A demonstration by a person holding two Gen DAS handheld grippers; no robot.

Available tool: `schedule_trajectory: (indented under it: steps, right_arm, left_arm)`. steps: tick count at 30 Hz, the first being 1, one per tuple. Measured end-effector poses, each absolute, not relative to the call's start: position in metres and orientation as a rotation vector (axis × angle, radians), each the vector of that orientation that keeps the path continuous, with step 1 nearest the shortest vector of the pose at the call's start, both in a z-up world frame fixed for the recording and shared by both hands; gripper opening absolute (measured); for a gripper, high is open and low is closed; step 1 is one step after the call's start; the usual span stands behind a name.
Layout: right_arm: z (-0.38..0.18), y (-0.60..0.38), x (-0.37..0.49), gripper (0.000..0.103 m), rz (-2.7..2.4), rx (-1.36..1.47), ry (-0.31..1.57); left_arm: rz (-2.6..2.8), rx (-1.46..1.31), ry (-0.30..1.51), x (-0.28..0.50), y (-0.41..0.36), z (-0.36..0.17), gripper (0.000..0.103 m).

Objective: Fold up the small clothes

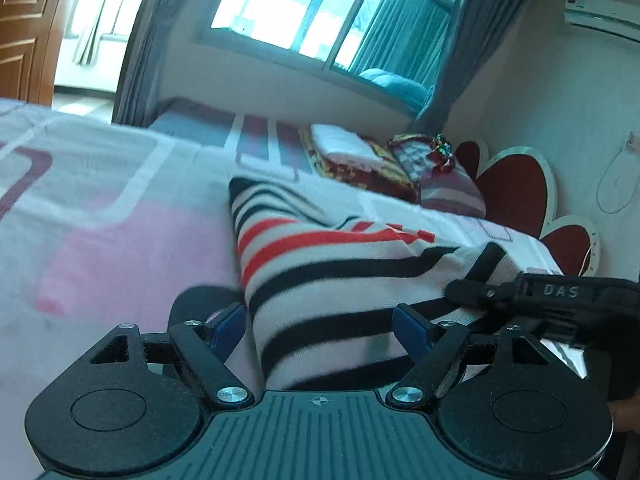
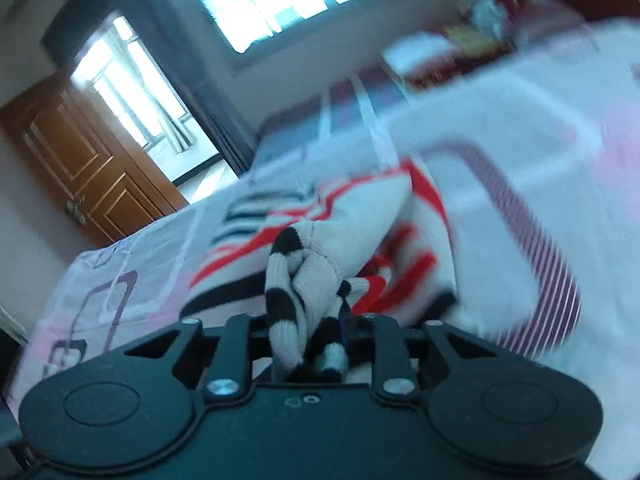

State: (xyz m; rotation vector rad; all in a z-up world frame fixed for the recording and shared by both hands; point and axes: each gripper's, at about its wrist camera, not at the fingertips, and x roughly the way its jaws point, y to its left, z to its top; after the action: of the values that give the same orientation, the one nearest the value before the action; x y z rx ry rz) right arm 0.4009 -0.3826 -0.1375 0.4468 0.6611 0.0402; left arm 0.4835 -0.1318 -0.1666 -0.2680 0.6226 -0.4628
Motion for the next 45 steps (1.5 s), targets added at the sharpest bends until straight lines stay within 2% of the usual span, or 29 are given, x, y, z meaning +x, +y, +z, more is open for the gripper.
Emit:
schedule_trajectory:
  steps: [6,9,11,12,19,25,30,33,36,38,40,45]
  right_arm:
    - [-0.117,-0.397,0.396,0.021,0.014,0.344,0.614]
    - [-0.139,-0.411,0.385,0.021,-0.042,0.350,0.670]
    - [-0.168,-0.413,0.390,0.021,-0.057,0.340,0.768]
    - [-0.176,-0.413,0.387,0.020,-0.056,0.340,0.753]
    - [-0.141,-0.402,0.373,0.037,-0.077,0.257,0.689]
    - [-0.107,-0.392,0.363,0.037,-0.053,0.259,0.569]
    - [-0.138,-0.385,0.370,0.029,-0.046,0.214,0.681]
    - [-0.173,-0.402,0.366,0.009,-0.091,0.226,0.771]
    - [-0.172,-0.407,0.365,0.007,-0.090,0.248,0.760]
    - [-0.166,-0.409,0.368,0.011,-0.078,0.254,0.771]
    - [-0.155,-0.412,0.367,0.022,-0.047,0.284,0.770]
    - [-0.115,-0.405,0.369,0.027,-0.018,0.255,0.683]
  left_arm:
    - [-0.494,-0.231,0.667,0.485,-0.151,-0.180,0.080]
    - [-0.506,-0.220,0.763,0.486,-0.160,-0.205,0.080]
    - [-0.511,-0.240,0.758,0.484,-0.159,-0.213,0.080]
    - [-0.510,-0.235,0.757,0.483,-0.159,-0.212,0.080]
    - [-0.505,-0.237,0.709,0.476,-0.153,-0.187,0.080]
    - [-0.516,-0.223,0.720,0.488,-0.158,-0.182,0.080]
    - [-0.525,-0.239,0.811,0.489,-0.162,-0.209,0.080]
    - [-0.524,-0.201,0.805,0.487,-0.167,-0.206,0.080]
    - [-0.518,-0.241,0.822,0.489,-0.161,-0.197,0.080]
    - [-0.512,-0.259,0.789,0.490,-0.153,-0.184,0.080]
    - [-0.516,-0.269,0.760,0.495,-0.148,-0.173,0.080]
    - [-0.519,-0.292,0.715,0.520,-0.153,-0.149,0.080]
